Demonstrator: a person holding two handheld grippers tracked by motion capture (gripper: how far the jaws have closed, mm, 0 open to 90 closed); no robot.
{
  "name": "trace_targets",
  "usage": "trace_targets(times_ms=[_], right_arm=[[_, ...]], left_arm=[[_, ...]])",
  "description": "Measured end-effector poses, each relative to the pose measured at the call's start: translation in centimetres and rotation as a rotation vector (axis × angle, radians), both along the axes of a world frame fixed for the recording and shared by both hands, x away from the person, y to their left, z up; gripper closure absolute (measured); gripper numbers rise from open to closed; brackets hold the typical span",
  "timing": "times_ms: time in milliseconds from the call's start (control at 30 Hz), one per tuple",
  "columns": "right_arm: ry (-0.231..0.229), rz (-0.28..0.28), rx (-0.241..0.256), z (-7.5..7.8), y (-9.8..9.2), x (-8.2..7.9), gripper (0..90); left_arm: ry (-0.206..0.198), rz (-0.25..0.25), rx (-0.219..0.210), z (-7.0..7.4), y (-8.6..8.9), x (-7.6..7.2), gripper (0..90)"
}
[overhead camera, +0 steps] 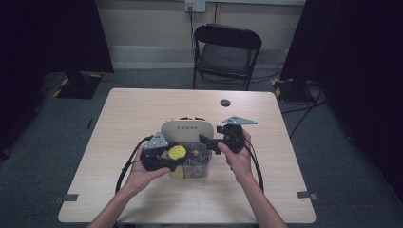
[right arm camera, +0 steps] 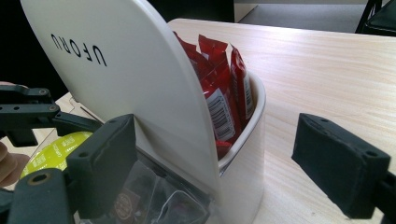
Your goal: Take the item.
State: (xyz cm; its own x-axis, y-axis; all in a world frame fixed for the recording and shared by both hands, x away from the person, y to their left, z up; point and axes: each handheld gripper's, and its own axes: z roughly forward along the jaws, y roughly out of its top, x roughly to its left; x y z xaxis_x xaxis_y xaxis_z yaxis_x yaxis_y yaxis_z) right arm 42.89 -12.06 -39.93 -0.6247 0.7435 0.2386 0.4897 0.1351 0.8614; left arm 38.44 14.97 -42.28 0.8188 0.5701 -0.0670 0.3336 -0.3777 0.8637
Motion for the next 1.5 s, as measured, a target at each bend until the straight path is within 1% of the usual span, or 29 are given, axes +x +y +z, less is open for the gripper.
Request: trace_targets(times_ms=[67,167,200,233,333,367,667,767,800,933,967,1000,1067,1167,1200,1233,1267,1333,1367,1400,1467,1500], right_arm=[[-0.001,-0.001,-0.002,0.0,0.0,0.0,13.2],[0.000,-0.001,-0.003,0.0,0.0,0.0,13.3],[0.000,-0.002,-0.005,0.0,0.0,0.0,13.3],[0.000,-0.002,-0.006,0.0,0.0,0.0,13.3],[0.001,0.001,-0.004,-0.1,0.0,0.0,13.3],[0.001,0.003,-0.006,-0.1,0.0,0.0,13.2],[0.004,0.006,-0.010,-0.2,0.2,0.0,13.2],[0.004,0.005,-0.009,-0.2,0.2,0.0,13.2],[0.004,0.005,-0.009,-0.2,0.2,0.0,13.2],[0.003,0.005,-0.009,-0.2,0.2,0.0,13.2],[0.003,0.005,-0.008,-0.2,0.2,0.0,13.1],[0.003,0.005,-0.008,-0.2,0.2,0.0,13.1],[0.003,0.005,-0.009,-0.2,0.2,0.0,13.1],[0.002,0.005,-0.008,-0.2,0.2,0.0,13.1],[0.003,0.006,-0.008,-0.2,0.2,0.0,13.1],[0.003,0.006,-0.007,-0.2,0.2,0.0,13.0],[0.004,0.006,-0.006,-0.2,0.2,0.0,12.9],[0.003,0.005,-0.006,-0.2,0.2,0.0,13.0],[0.003,0.005,-0.007,-0.2,0.2,0.0,13.1],[0.003,0.004,-0.007,-0.2,0.2,0.0,13.1],[0.003,0.005,-0.006,-0.2,0.2,0.0,13.1],[0.003,0.005,-0.007,-0.2,0.2,0.0,13.1]], left_arm=[[0.008,-0.004,-0.009,0.0,0.0,0.0,34.3],[0.015,-0.005,-0.011,0.0,0.2,0.0,34.6],[0.016,-0.006,-0.030,0.0,0.2,0.0,34.6],[0.019,-0.008,-0.034,0.0,0.2,0.0,34.5],[0.028,-0.008,-0.038,-0.1,0.2,-0.1,36.9],[0.024,-0.008,-0.028,0.0,0.3,-0.1,37.2],[0.030,-0.008,-0.042,0.0,0.4,-0.1,37.5],[0.031,-0.007,-0.043,0.0,0.5,-0.1,37.6],[0.036,-0.003,-0.040,0.1,0.5,-0.2,37.6],[0.027,-0.007,-0.059,0.3,0.8,-0.3,37.6],[0.031,-0.003,-0.066,0.4,0.9,-0.4,37.6],[0.026,-0.005,-0.062,0.5,1.0,-0.4,37.6],[0.028,-0.003,-0.069,0.6,1.1,-0.4,37.6],[0.025,-0.018,-0.070,0.8,1.6,-0.6,37.6],[0.022,-0.024,-0.076,0.8,1.6,-0.6,37.6],[0.019,-0.023,-0.072,0.9,1.7,-0.6,37.6],[0.023,-0.019,-0.080,1.0,1.8,-0.6,37.6],[0.019,-0.020,-0.080,1.1,1.9,-0.7,37.7],[0.019,-0.019,-0.071,1.2,2.0,-0.8,37.6],[0.016,-0.022,-0.083,1.2,2.0,-0.8,37.6],[0.020,-0.023,-0.086,1.3,2.2,-0.9,37.6],[0.022,-0.029,-0.095,1.3,2.3,-0.9,37.6]])
